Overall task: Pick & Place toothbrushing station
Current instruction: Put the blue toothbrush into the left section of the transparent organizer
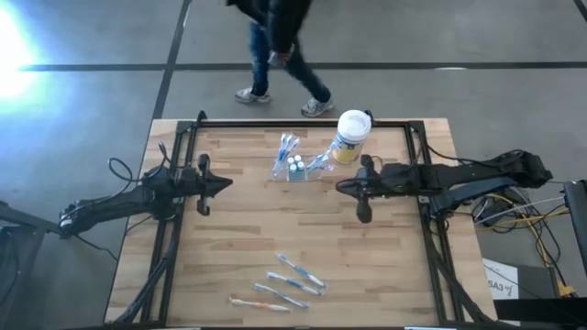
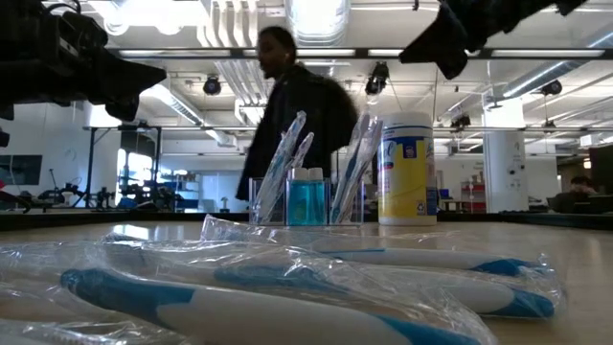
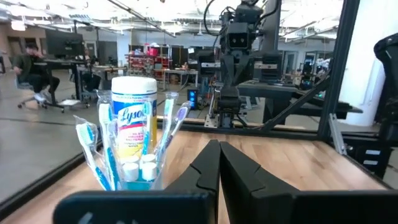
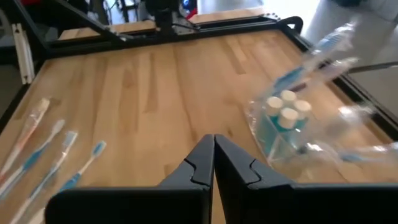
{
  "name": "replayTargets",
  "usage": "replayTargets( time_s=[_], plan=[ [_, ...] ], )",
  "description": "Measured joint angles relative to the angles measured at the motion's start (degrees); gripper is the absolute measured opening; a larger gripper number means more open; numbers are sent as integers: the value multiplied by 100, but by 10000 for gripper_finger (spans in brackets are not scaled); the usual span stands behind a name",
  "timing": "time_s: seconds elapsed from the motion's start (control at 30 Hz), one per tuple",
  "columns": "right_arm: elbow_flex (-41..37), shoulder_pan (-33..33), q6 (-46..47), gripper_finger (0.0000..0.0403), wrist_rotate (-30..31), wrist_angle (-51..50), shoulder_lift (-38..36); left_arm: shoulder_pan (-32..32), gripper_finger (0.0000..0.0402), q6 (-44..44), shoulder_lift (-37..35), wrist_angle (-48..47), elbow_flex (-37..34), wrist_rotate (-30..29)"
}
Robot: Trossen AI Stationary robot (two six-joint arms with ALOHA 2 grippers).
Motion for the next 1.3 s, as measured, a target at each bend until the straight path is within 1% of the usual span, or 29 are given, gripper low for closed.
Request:
replayTargets(
  time_s=[0.23,0.4,0.53,0.63,0.7,0.8,0.9,1.07,1.17,1.23,1.3],
  plan=[
    [1022,410,221,8,11,-755,792,-2,12,-91,0,2,0,2],
    [1500,772,415,8,233,-842,1287,-2,12,-34,-2,36,31,42],
    [1800,998,406,8,248,-960,1731,-6,12,-443,-5,62,148,103],
    [2021,1112,489,14,243,-966,2133,-6,12,-500,2,44,188,96],
    [2224,1162,622,30,240,-1000,2428,-6,12,-509,0,54,205,50],
    [2625,1247,831,66,197,-1343,2931,-6,12,-594,1,58,205,19],
    [3063,1347,1147,109,-10,-1819,3472,-6,12,-675,4,54,205,18],
    [3805,1518,1522,175,-103,-2792,4335,-4,12,-798,9,41,205,17],
    [3987,1645,1539,205,-259,-2654,4668,-4,12,-983,30,-46,208,17],
    [4081,1748,1557,220,-349,-2292,4806,-2,12,-1298,74,-302,208,-9],
    [4134,1875,1680,231,-363,-2150,4890,5,12,-1426,140,-604,208,-73]
  ],
)
